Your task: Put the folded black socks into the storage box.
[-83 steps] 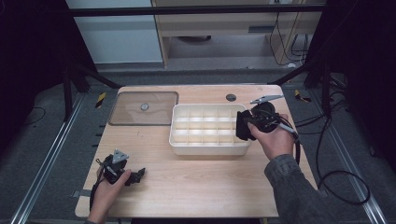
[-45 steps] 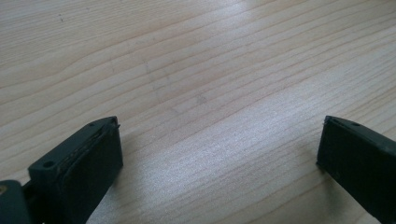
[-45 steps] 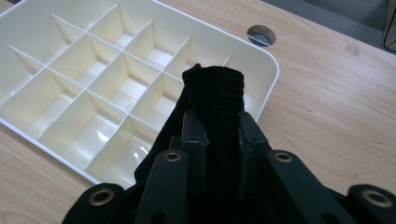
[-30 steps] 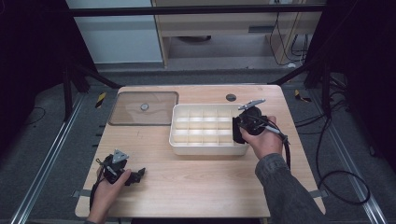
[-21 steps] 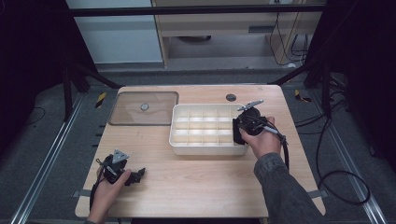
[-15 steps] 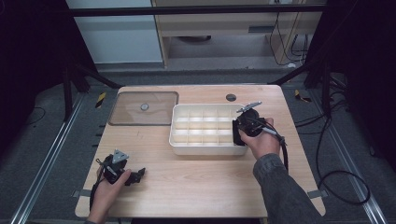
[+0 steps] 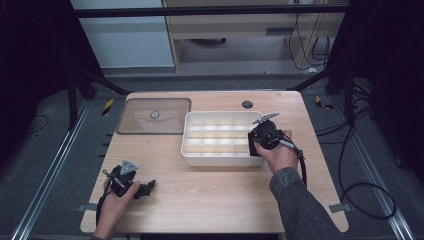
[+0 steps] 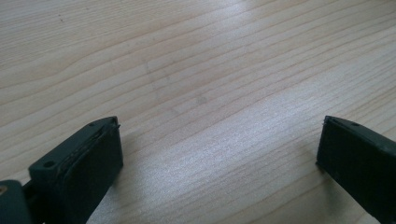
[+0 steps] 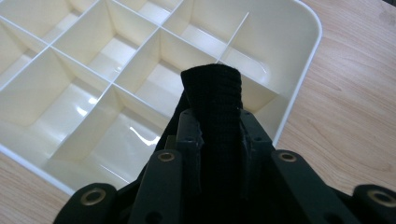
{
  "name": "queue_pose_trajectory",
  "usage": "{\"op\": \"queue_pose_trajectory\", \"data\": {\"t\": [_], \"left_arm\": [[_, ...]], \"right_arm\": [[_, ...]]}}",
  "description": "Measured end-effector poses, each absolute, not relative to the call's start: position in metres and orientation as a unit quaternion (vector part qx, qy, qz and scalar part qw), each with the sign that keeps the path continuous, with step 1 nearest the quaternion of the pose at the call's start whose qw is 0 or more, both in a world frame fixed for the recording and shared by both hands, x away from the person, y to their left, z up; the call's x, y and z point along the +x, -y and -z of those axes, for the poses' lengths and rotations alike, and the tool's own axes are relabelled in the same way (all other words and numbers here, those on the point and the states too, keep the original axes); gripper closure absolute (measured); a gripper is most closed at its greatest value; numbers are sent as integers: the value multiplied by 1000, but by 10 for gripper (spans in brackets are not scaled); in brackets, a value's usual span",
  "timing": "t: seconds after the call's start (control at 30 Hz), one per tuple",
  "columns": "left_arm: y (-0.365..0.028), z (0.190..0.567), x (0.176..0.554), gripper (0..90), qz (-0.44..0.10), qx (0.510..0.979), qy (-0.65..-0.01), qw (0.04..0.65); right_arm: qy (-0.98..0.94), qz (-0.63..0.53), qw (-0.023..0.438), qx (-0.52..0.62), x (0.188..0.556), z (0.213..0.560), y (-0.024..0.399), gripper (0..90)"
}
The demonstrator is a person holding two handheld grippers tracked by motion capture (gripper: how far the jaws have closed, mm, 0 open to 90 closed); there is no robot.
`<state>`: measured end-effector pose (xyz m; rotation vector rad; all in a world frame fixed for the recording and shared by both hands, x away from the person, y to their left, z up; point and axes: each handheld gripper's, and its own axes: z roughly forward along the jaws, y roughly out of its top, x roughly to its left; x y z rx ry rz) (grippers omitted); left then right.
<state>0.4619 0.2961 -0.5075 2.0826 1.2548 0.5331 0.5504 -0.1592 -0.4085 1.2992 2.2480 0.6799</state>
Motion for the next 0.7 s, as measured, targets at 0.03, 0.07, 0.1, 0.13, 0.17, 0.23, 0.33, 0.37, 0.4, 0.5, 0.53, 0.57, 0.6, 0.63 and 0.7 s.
{"op": "queue_pose_trajectory", "data": {"t": [0.03,0.07,0.1,0.13,0.17,0.23,0.33,0.37,0.4,0.5,0.53,0.57,0.6,0.63,0.7], "left_arm": [[-296,507,462,0,-203,793,-477,320],[-296,508,462,0,-203,793,-478,320],[-296,508,462,0,-203,792,-478,321],[-296,507,462,0,-203,793,-477,320],[-296,507,462,0,-203,793,-477,320],[-296,507,462,0,-203,793,-478,320],[-296,507,462,0,-203,793,-478,319],[-296,507,462,0,-203,793,-478,319],[-296,507,462,0,-202,793,-477,319],[-296,507,462,0,-203,793,-478,319],[-296,507,462,0,-203,793,-478,319],[-296,507,462,0,-203,793,-478,319],[-296,507,462,0,-203,793,-478,319],[-296,507,462,0,-203,793,-478,319],[-296,507,462,0,-203,793,-478,319]], "right_arm": [[-816,-247,226,472,550,408,159,740],[-816,-247,225,471,550,408,159,739],[-816,-247,224,472,550,408,158,738],[-815,-248,223,474,549,408,158,735],[-814,-249,222,476,549,408,158,731],[-813,-249,221,477,548,408,158,724],[-814,-249,221,476,548,408,158,715],[-814,-248,221,476,547,408,158,715],[-814,-248,221,476,547,408,158,715],[-815,-247,222,474,546,409,158,726],[-815,-247,221,475,546,410,158,729],[-814,-248,221,477,545,410,158,733],[-814,-248,221,477,545,410,158,733],[-814,-248,221,476,545,411,159,738],[-814,-248,221,476,545,412,158,742]]}}
